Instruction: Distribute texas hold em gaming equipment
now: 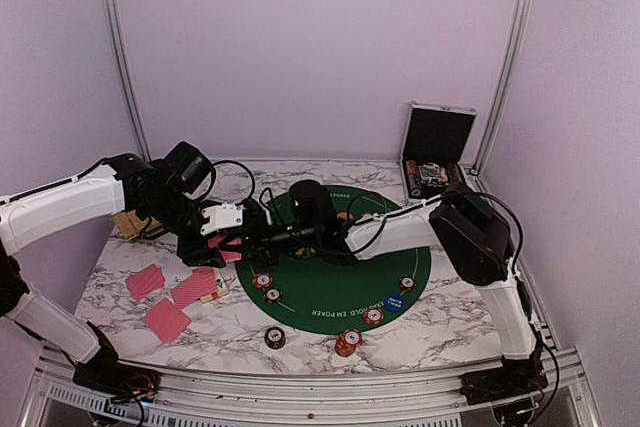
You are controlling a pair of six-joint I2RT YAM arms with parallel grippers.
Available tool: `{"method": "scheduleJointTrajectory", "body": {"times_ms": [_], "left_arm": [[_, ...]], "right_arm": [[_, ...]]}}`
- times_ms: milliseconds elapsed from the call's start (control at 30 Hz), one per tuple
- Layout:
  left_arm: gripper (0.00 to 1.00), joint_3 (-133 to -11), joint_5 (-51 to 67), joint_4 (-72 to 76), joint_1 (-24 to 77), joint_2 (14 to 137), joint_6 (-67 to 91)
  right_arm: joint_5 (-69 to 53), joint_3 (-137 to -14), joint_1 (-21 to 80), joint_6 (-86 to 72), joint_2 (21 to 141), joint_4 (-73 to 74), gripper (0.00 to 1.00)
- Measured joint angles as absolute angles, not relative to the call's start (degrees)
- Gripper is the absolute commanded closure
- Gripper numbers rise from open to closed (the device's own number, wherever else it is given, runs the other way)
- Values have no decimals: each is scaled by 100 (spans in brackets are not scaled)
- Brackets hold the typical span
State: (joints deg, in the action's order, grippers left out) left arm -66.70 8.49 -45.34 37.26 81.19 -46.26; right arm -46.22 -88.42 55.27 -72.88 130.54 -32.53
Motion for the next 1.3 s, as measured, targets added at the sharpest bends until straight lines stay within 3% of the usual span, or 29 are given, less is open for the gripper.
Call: {"method": "scheduleJointTrajectory", "body": {"times_ms": [267, 833, 1033, 1300], "left_arm": [[45, -6676, 847, -4534, 3726, 8138, -4624], [47, -6676, 840, -4545, 3726, 8138, -4604], [47, -6676, 840, -4550, 3726, 8138, -4589], [47, -6873, 847, -4587, 3726, 8259, -4427]], "right_arm": [[-4539, -9118, 5527, -6984, 13054, -2722, 57], [-4160, -8840, 5433, -6486, 12661, -2086, 64], [-4147, -8768, 5413, -6429, 12599, -2064, 48], [-4174, -8958, 5513, -6490, 12658, -2067, 48]]}}
